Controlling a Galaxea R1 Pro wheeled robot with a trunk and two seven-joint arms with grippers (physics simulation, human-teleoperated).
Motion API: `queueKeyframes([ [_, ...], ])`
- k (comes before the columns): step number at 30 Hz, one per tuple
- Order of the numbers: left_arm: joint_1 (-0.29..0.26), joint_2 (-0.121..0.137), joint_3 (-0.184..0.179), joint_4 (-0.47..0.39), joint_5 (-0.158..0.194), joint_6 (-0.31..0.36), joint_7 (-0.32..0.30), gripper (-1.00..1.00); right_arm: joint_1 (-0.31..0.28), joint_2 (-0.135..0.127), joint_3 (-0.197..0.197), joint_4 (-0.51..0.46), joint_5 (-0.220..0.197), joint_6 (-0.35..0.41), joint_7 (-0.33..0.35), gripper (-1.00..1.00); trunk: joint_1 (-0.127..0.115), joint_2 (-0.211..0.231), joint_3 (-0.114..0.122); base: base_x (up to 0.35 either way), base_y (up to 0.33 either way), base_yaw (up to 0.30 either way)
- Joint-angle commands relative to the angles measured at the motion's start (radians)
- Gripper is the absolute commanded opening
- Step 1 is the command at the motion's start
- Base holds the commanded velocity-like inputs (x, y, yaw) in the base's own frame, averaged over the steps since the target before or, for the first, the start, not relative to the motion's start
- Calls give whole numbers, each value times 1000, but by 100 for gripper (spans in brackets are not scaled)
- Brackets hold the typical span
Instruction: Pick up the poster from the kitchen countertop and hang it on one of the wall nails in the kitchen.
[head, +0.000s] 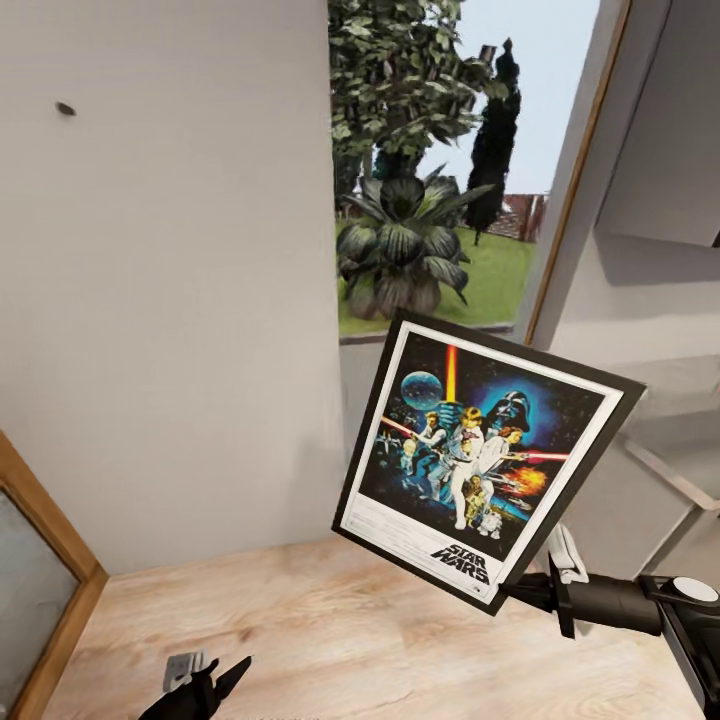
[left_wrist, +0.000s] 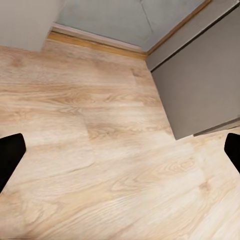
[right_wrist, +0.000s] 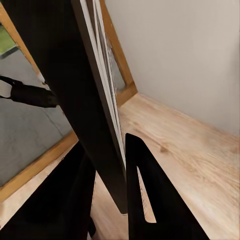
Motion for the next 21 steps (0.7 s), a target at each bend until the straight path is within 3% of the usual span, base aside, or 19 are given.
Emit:
queueKeyframes([
  [1, -1, 0, -8, 0, 6, -5, -1, 100, -1, 0, -1, -1, 2, 13, 6, -100, 1, -2, -2, 0, 292, 269],
  [7, -1, 0, -8, 0, 6, -5, -1, 100, -1, 0, -2, -1, 2, 13, 6, -100, 1, -2, -2, 0, 292, 121],
  [21, -1, 0, -8, 0, 6, -4, 0, 100, -1, 0, -3, 0, 2, 13, 6, -100, 1, -2, -2, 0, 292, 10],
])
